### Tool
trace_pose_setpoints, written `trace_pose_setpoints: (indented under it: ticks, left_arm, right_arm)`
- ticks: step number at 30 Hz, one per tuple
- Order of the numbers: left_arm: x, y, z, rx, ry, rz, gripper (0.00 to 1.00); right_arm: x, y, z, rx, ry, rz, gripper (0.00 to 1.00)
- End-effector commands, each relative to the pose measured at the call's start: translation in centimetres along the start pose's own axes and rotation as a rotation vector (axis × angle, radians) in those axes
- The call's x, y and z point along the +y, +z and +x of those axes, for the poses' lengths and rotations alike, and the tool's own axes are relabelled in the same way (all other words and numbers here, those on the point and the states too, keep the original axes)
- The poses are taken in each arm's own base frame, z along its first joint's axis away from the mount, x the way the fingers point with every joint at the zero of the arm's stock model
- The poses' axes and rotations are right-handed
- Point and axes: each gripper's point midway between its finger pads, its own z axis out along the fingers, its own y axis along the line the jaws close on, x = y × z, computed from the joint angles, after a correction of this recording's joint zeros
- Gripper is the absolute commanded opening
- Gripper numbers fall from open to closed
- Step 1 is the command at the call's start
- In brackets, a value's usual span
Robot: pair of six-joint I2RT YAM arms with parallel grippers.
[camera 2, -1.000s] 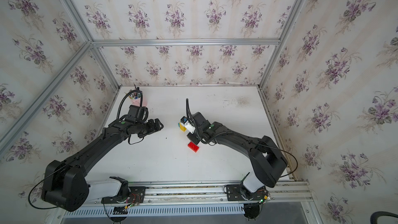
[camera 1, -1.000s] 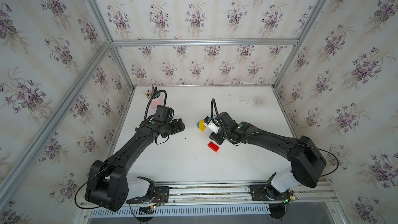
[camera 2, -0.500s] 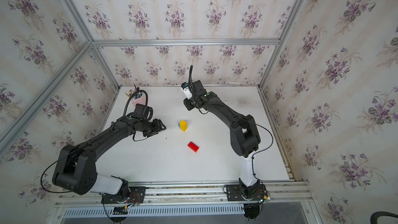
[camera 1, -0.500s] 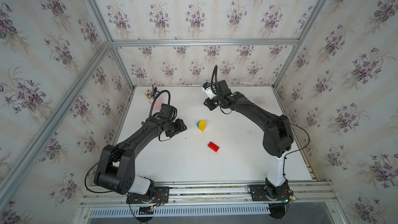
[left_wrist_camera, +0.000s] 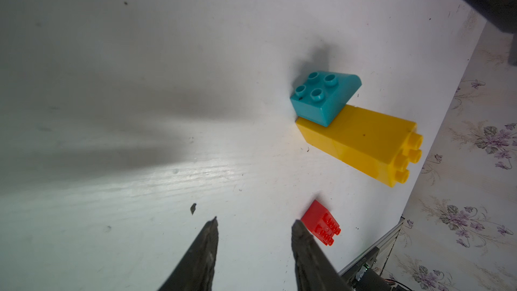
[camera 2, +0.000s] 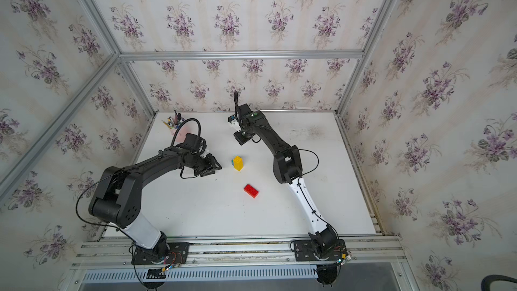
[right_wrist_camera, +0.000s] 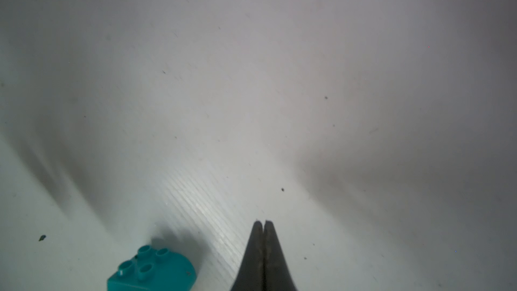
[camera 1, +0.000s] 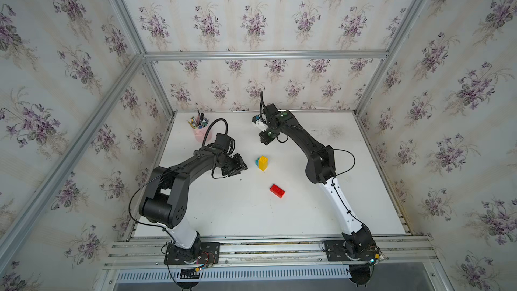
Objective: Assemble the letter r with lego
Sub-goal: Move the lego brick at the center of the board.
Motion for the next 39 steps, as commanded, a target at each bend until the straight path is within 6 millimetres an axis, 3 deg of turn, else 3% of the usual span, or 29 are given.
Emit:
trace_pose_setpoints:
  ticks: [1, 3, 10, 15, 19, 22, 29, 34, 38, 39]
  left_arm:
    - [-0.4, 0.1, -0.4, -0.006, 0.013, 0.016, 0.47]
    - [-0.4, 0.2, -0.4, -0.003, 0.015, 0.013, 0.47]
    - [0.2, 0.4, -0.2, -0.001, 0.004, 0.0, 0.47]
    - [0.2, 0.1, -0.1, -0.007, 0.007, -0.005, 0.48]
    - [0.3, -0.3, 0.0, -0.015, 0.006, -0.015, 0.48]
    - [0.5, -0.6, 0.2, -0.017, 0.008, -0.021, 0.48]
    - [0.9, -1.4, 0.8, -0.038, 0.006, -0.028, 0.49]
    - [1.3, -2.2, 0.8, -0.062, 0.011, -0.05, 0.51]
    - [1.2, -3.1, -0.2, -0.085, 0.014, -0.074, 0.64]
    - [0.7, -3.3, -0.6, -0.085, 0.017, -0.063, 0.66]
  right_arm:
    - [-0.5, -0.5, 1.0, 0.034, 0.036, -0.011, 0.04]
    - [-0.2, -0.7, 1.0, 0.032, 0.037, -0.036, 0.04]
    - [1.6, 2.1, 5.2, 0.181, 0.06, -0.147, 0.02]
    - [2.9, 1.8, 4.6, 0.159, 0.052, -0.197, 0.0]
    - [4.9, 2.1, 5.3, 0.188, 0.031, -0.273, 0.0]
    - [8.6, 2.3, 5.5, 0.21, -0.019, -0.35, 0.0]
    - [10.7, -0.4, 3.8, 0.137, -0.075, -0.418, 0.0]
    - [8.2, -1.3, 2.5, 0.096, -0.052, -0.303, 0.0]
    - [6.4, -5.0, -0.6, -0.027, -0.059, -0.205, 0.0]
    - [4.1, -6.5, -1.1, -0.066, -0.03, -0.162, 0.0]
